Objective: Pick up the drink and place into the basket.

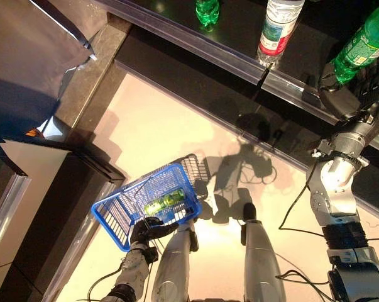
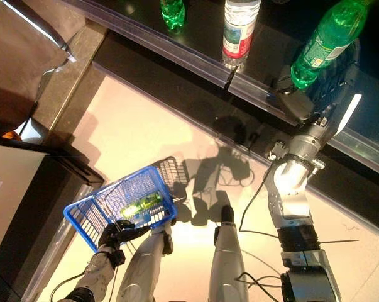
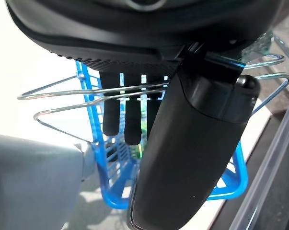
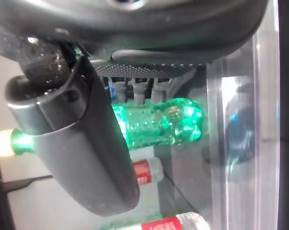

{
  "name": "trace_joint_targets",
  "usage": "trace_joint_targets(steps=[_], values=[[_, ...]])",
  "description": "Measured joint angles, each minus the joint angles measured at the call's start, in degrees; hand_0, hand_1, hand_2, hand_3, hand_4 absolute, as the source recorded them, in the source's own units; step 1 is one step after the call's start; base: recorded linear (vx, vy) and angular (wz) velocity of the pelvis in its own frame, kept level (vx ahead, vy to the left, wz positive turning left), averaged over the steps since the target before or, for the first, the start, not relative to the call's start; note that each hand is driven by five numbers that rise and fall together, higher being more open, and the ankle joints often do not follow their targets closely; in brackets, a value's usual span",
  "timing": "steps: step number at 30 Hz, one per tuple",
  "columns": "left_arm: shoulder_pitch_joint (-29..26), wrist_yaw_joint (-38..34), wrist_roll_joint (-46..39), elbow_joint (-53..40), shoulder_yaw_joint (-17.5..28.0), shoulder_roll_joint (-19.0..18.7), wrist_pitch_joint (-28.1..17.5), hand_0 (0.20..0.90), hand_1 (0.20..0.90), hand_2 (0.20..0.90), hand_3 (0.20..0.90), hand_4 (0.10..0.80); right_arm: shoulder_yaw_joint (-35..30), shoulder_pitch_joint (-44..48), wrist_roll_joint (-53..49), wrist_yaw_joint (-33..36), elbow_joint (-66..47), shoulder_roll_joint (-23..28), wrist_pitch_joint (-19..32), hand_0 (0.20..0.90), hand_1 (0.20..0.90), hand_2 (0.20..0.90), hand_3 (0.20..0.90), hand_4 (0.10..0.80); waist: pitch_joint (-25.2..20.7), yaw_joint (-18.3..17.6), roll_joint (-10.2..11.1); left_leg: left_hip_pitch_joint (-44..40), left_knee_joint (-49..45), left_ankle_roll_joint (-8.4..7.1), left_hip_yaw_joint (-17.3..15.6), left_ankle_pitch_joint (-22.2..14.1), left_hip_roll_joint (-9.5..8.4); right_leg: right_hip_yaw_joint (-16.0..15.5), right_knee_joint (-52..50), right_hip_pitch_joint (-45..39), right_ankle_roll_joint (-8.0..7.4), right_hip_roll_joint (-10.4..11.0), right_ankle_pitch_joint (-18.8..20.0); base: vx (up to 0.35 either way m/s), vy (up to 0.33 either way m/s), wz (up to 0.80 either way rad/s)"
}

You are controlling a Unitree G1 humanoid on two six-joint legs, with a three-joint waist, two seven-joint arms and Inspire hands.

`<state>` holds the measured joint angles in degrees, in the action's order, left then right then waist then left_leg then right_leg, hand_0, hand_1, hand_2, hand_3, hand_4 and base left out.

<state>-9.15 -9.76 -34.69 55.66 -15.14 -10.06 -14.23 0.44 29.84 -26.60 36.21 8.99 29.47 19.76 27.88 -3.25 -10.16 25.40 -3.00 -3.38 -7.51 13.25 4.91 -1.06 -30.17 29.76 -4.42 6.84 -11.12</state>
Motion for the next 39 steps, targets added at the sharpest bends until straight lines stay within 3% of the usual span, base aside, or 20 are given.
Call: trace_joint_targets(steps=[18, 24, 27, 28, 29, 34, 39], values=[[-1.67, 0.12, -0.79, -0.39, -2.37, -0.39, 1.18, 0.300, 0.300, 0.300, 0.200, 0.100, 0.06, 15.45, -6.93, 1.80, 16.09, 6.84, -3.68, 0.900, 0.900, 0.900, 0.900, 0.800, 0.58, 1.68, -1.41, 0.09, 1.05, -0.26, 0.38, 1.06, 0.09, -0.36, -0.74, 0.79, 0.23, -0.10, -0.12, 0.004, -0.008, 0.00], [-1.77, 0.37, -1.31, -0.70, -2.45, -0.57, 1.57, 0.300, 0.300, 0.300, 0.200, 0.100, 3.08, 19.29, -8.40, -3.85, 21.95, 10.27, -6.26, 0.900, 0.900, 0.900, 0.900, 0.800, 0.57, 2.47, -1.44, 0.09, 1.06, -0.27, 0.46, 1.21, 0.10, -0.40, -0.98, 0.85, 0.26, -0.11, -0.14, 0.000, 0.000, 0.00], [-1.85, 0.68, -1.42, -1.04, -2.47, -0.91, 1.60, 0.300, 0.300, 0.300, 0.200, 0.100, 4.28, 20.25, -10.45, -7.98, 22.71, 12.40, -7.33, 0.900, 0.900, 0.900, 0.900, 0.800, 0.56, 2.97, -1.44, 0.26, 1.33, -0.78, 1.99, 1.55, -0.02, -0.39, -1.81, 1.48, 0.42, -0.11, -0.27, 0.000, 0.000, 0.00], [-1.86, 0.80, -1.45, -1.12, -2.48, -1.07, 1.69, 0.300, 0.300, 0.300, 0.200, 0.100, 4.93, 20.89, -11.13, -9.57, 23.40, 12.70, -7.50, 0.620, 0.620, 0.620, 0.573, 0.473, 0.56, 2.99, -1.44, 0.36, 1.37, -0.89, 2.09, 1.66, 0.00, -0.41, -2.05, 1.69, 0.47, -0.15, -0.30, 0.000, 0.000, 0.00], [-1.86, 0.99, -1.47, -1.13, -2.47, -1.11, 1.71, 0.300, 0.300, 0.300, 0.200, 0.100, 5.42, 21.39, -11.27, -10.92, 23.90, 12.88, -7.77, 0.300, 0.300, 0.300, 0.200, 0.100, 0.56, 2.97, -1.44, 0.37, 1.38, -0.94, 2.20, 1.71, 0.05, -0.51, -2.19, 1.73, 0.54, -0.19, -0.32, -0.002, -0.009, 0.03], [-1.85, 1.66, -1.55, -2.08, -3.48, -2.10, 1.67, 0.300, 0.300, 0.300, 0.200, 0.100, 7.41, 21.95, -11.31, -15.04, 24.42, 13.15, -8.02, 0.300, 0.300, 0.300, 0.200, 0.100, 0.51, 3.18, -1.52, 0.70, 2.05, -1.36, 3.51, 1.60, 0.12, -1.53, -2.55, 2.05, 1.32, -0.29, -0.60, -0.008, 0.005, 0.07], [-1.85, 1.64, -2.63, -2.72, -3.63, -2.20, 1.03, 0.300, 0.300, 0.300, 0.200, 0.100, 7.75, 22.05, -11.47, -16.48, 24.09, 13.24, -8.10, 0.300, 0.300, 0.300, 0.200, 0.100, 0.51, 3.47, -1.52, 0.86, 2.12, -1.07, 3.62, 2.15, -0.30, -1.78, -2.46, 2.20, 0.92, 0.24, -0.44, 0.000, 0.000, 0.00]])
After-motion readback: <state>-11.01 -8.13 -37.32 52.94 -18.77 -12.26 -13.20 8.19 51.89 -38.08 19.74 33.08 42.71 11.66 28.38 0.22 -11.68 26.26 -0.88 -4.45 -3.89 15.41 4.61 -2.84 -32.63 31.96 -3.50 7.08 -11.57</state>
